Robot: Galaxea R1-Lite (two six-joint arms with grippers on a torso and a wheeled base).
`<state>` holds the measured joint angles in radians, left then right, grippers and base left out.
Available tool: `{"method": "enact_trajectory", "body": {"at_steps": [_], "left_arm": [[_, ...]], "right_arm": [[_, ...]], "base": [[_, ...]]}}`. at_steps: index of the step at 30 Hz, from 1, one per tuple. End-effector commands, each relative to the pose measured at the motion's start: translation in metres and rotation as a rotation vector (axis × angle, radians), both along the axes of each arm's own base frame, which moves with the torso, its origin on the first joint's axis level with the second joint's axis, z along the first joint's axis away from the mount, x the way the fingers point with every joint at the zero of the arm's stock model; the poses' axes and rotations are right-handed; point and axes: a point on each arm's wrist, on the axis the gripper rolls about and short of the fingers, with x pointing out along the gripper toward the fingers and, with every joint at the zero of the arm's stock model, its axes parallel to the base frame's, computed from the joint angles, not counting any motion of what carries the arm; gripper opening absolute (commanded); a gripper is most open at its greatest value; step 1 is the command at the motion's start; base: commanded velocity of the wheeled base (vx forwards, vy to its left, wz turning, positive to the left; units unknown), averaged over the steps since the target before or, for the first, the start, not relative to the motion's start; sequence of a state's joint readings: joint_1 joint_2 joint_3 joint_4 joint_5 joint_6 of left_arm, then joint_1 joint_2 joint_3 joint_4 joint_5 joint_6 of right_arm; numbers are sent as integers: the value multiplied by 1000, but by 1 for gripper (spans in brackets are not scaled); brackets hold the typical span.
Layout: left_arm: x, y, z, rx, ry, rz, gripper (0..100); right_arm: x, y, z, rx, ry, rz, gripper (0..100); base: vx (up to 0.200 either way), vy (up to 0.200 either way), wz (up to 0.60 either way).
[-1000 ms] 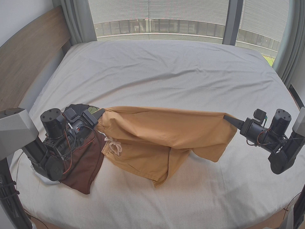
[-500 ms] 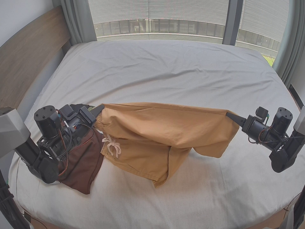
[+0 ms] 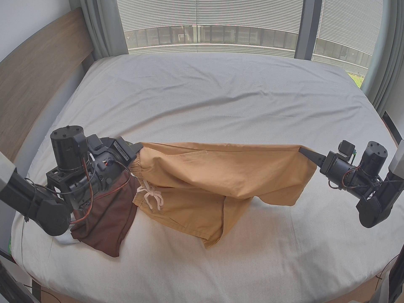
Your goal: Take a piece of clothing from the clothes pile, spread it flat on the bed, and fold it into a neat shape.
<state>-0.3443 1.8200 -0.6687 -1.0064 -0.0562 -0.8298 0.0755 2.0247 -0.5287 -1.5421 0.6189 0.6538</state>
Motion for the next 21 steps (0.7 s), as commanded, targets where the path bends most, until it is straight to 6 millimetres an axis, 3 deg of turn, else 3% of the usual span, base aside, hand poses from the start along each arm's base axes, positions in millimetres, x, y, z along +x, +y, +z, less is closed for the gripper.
{"method": "enact_trajectory", "body": {"at_steps": [1, 10, 21], "left_arm": [[-7, -5, 30, -14, -61, 9, 0], [19, 9, 1, -19, -74, 63, 0], [22, 17, -13, -14, -116, 42, 0]], "right_arm": [[1, -2, 1, 0, -6, -6, 0], [0, 0, 1, -1, -6, 0, 0], [2, 0, 3, 0, -18, -1, 0]], "base": [[0, 0, 0], [0, 0, 0], [0, 0, 0]]}}
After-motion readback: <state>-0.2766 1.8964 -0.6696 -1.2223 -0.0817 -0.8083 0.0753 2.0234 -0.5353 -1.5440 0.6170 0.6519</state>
